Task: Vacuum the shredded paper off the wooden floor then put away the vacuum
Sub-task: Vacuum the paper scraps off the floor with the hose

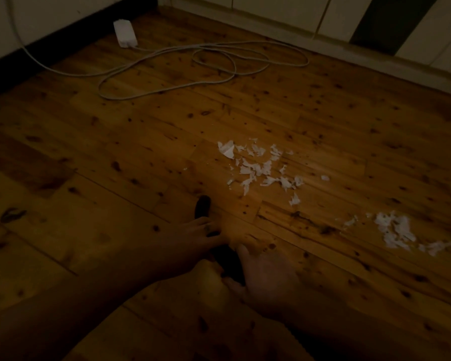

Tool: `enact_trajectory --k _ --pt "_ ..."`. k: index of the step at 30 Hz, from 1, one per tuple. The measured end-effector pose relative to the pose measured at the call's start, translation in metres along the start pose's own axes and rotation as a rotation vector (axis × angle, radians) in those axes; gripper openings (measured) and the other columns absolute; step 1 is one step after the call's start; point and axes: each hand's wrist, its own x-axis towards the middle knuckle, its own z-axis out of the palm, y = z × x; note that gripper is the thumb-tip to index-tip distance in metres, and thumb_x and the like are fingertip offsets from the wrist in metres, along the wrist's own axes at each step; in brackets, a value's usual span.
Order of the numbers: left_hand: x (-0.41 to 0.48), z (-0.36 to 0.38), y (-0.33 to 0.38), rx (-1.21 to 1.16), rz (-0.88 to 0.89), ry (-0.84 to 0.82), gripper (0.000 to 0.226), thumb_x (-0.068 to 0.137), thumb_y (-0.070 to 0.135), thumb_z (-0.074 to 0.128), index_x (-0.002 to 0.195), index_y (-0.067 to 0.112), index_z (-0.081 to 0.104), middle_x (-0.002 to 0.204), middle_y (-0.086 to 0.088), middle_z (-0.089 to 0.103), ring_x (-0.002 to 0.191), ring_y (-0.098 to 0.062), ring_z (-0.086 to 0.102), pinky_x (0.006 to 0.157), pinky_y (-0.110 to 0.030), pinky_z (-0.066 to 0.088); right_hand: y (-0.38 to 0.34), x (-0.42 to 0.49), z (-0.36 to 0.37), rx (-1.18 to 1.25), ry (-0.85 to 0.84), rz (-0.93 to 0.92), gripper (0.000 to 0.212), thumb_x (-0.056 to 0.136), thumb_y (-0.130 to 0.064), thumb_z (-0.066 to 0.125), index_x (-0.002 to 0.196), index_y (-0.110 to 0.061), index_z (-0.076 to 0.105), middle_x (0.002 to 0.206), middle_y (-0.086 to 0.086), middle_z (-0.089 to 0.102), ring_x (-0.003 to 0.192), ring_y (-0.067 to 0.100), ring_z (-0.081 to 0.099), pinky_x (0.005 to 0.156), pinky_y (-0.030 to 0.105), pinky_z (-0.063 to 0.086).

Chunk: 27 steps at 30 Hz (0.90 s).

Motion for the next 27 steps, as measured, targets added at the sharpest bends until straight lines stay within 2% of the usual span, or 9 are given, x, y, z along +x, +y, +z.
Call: enact_trajectory --k 4,10,15,18,22,23,25,26,27 --pt "0.001 -0.004 0.000 0.019 0.022 0.022 0.063 0.083 0.014 0.073 0.131 0.028 0.036 0.127 -0.004 0.053 0.115 -0.025 0.055 0.069 -0.040 0.057 0.001 0.002 0.001 0.006 -0.026 0.026 0.057 0.095 -0.060 0.040 0.137 -0.023 0.032 0.113 0.004 0.062 0.093 0.022 0.058 0.076 0.034 0.038" --pt "0.009 -0.014 0.002 0.078 0.011 0.055 0.080 0.060 0.011 0.090 0.125 0.026 0.046 0.117 -0.003 0.064 0.100 -0.021 0.066 0.054 -0.030 0.058 0.007 0.005 0.000 0.068 0.009 0.043 0.059 0.093 -0.062 0.041 0.139 -0.025 0.032 0.133 0.000 0.053 0.111 0.023 0.055 0.090 0.038 0.043" --pt "0.014 -0.020 0.002 0.089 -0.006 0.056 0.082 0.054 0.008 0.092 0.121 0.026 0.048 0.114 -0.001 0.066 0.099 -0.020 0.068 0.058 -0.026 0.058 0.009 0.010 -0.006 0.077 0.025 0.035 0.058 0.094 -0.061 0.042 0.138 -0.024 0.035 0.124 0.001 0.056 0.104 0.022 0.057 0.076 0.033 0.040" --pt "0.015 -0.020 -0.005 0.083 -0.056 0.044 0.078 0.060 0.001 0.085 0.124 0.026 0.048 0.122 -0.002 0.063 0.105 -0.022 0.066 0.057 -0.024 0.052 0.008 0.018 -0.009 0.107 0.031 0.030 0.059 0.094 -0.060 0.043 0.141 -0.025 0.033 0.118 0.002 0.060 0.102 0.022 0.059 0.072 0.030 0.038" --pt "0.008 -0.021 -0.014 0.065 -0.147 0.003 0.078 0.075 -0.010 0.067 0.131 0.032 0.033 0.140 -0.003 0.051 0.128 -0.027 0.051 0.063 -0.037 0.057 0.002 0.032 -0.015 0.184 0.021 0.008 0.065 0.093 -0.059 0.046 0.146 -0.026 0.027 0.125 0.000 0.059 0.106 0.020 0.059 0.078 0.032 0.046" --pt "0.005 -0.021 -0.017 0.086 -0.165 -0.012 0.081 0.074 -0.011 0.067 0.132 0.032 0.031 0.142 -0.003 0.049 0.130 -0.028 0.049 0.064 -0.039 0.057 0.000 0.035 -0.015 0.199 0.034 0.001 0.065 0.093 -0.059 0.048 0.146 -0.027 0.027 0.126 -0.001 0.058 0.108 0.020 0.058 0.080 0.032 0.047" --pt "0.001 -0.031 -0.017 0.105 -0.205 -0.023 0.088 0.063 -0.008 0.079 0.131 0.031 0.038 0.137 -0.003 0.055 0.124 -0.028 0.056 0.061 -0.036 0.057 -0.007 0.042 -0.017 0.213 0.064 -0.017 0.062 0.093 -0.057 0.050 0.143 -0.027 0.030 0.128 -0.001 0.056 0.110 0.019 0.057 0.078 0.030 0.043" --pt "0.001 -0.036 -0.016 0.130 -0.231 -0.028 0.091 0.059 -0.004 0.084 0.132 0.029 0.042 0.137 -0.003 0.055 0.124 -0.028 0.056 0.064 -0.035 0.058 -0.010 0.045 -0.018 0.221 0.073 -0.020 0.061 0.093 -0.055 0.052 0.143 -0.026 0.031 0.129 -0.001 0.054 0.111 0.019 0.056 0.076 0.028 0.039" --pt "0.000 -0.039 -0.016 0.136 -0.258 -0.062 0.090 0.064 -0.001 0.083 0.138 0.028 0.041 0.144 -0.002 0.048 0.132 -0.027 0.048 0.075 -0.037 0.056 -0.014 0.048 -0.019 0.233 0.080 -0.022 0.061 0.093 -0.054 0.053 0.143 -0.026 0.032 0.131 -0.001 0.052 0.112 0.019 0.055 0.075 0.028 0.037"
